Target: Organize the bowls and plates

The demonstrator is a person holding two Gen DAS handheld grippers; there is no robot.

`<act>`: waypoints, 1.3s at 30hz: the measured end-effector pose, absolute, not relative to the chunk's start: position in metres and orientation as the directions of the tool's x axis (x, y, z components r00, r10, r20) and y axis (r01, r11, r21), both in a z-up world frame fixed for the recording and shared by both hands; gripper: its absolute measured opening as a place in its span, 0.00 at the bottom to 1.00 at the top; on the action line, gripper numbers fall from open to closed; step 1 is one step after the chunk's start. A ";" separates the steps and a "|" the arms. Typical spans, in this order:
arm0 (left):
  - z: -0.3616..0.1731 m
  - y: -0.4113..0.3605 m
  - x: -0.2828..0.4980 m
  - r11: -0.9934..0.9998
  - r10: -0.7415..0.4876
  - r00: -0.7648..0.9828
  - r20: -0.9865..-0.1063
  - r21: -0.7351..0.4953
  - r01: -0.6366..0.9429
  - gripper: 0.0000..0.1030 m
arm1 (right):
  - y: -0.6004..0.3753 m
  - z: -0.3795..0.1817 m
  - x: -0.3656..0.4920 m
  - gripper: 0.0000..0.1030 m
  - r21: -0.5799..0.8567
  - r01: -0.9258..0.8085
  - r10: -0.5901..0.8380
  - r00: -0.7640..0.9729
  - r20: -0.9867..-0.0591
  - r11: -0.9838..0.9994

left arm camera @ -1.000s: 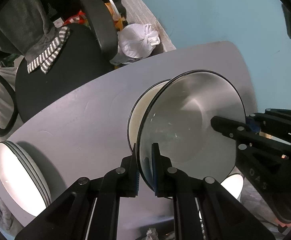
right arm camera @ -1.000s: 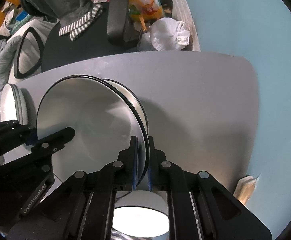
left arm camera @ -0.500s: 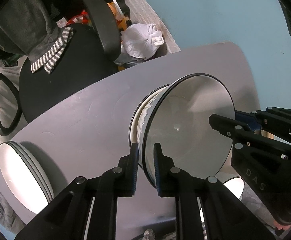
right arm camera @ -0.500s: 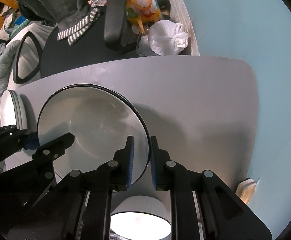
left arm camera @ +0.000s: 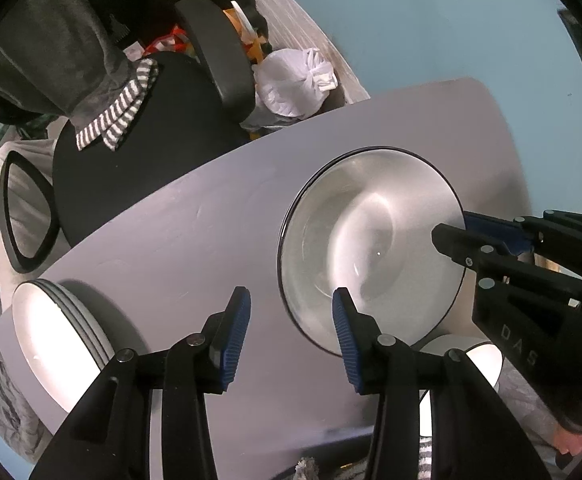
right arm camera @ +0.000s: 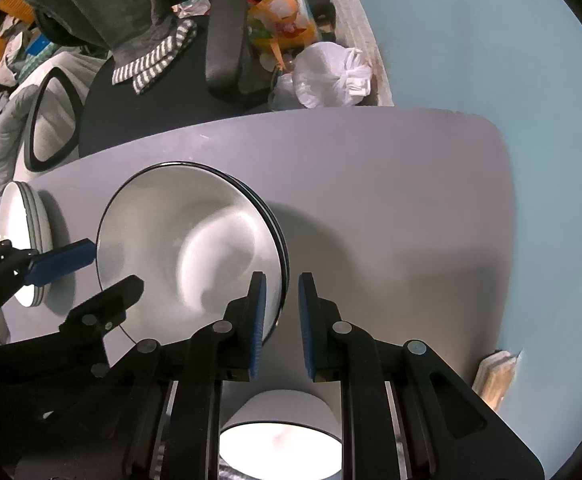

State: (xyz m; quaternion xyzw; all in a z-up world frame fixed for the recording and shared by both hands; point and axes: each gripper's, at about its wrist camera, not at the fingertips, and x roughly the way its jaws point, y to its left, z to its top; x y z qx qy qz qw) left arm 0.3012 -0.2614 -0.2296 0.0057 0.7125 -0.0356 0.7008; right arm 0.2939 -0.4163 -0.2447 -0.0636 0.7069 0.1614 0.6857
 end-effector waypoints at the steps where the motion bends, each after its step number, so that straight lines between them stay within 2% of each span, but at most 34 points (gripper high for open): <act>1: -0.227 -0.261 0.299 0.997 -0.040 -0.008 -0.999 -0.041 0.059 0.47 | -0.418 -0.244 0.294 0.24 0.139 -0.307 0.130 -0.047 -0.990 0.941; 2: -0.224 -0.260 0.298 0.997 -0.037 0.005 -0.999 -0.036 0.061 0.51 | -0.419 -0.242 0.293 0.31 0.136 -0.303 0.130 -0.038 -0.991 0.943; 7: -0.208 -0.258 0.288 0.998 -0.031 0.055 -0.998 -0.027 0.062 0.60 | -0.427 -0.230 0.288 0.39 0.112 -0.288 0.120 0.011 -0.993 0.951; 10: -0.198 -0.256 0.283 0.998 -0.041 0.079 -0.996 -0.037 0.056 0.62 | -0.432 -0.221 0.284 0.42 0.096 -0.280 0.111 0.039 -0.993 0.955; 14: -0.186 -0.255 0.272 0.997 -0.054 0.104 -0.993 -0.048 0.061 0.63 | -0.436 -0.206 0.275 0.52 0.072 -0.280 0.098 0.081 -0.992 0.957; 19: -0.172 -0.256 0.256 0.995 -0.072 0.132 -0.989 -0.063 0.074 0.65 | -0.440 -0.186 0.258 0.59 0.042 -0.286 0.081 0.127 -0.989 0.957; 27: -0.166 -0.264 0.233 0.989 -0.106 0.130 -0.986 -0.091 0.117 0.68 | -0.453 -0.169 0.228 0.59 0.029 -0.257 0.068 0.144 -0.987 0.966; 39: -0.196 -0.295 0.200 0.966 -0.170 0.042 -0.984 -0.159 0.203 0.69 | -0.491 -0.183 0.182 0.59 0.018 -0.161 0.033 0.090 -0.995 0.987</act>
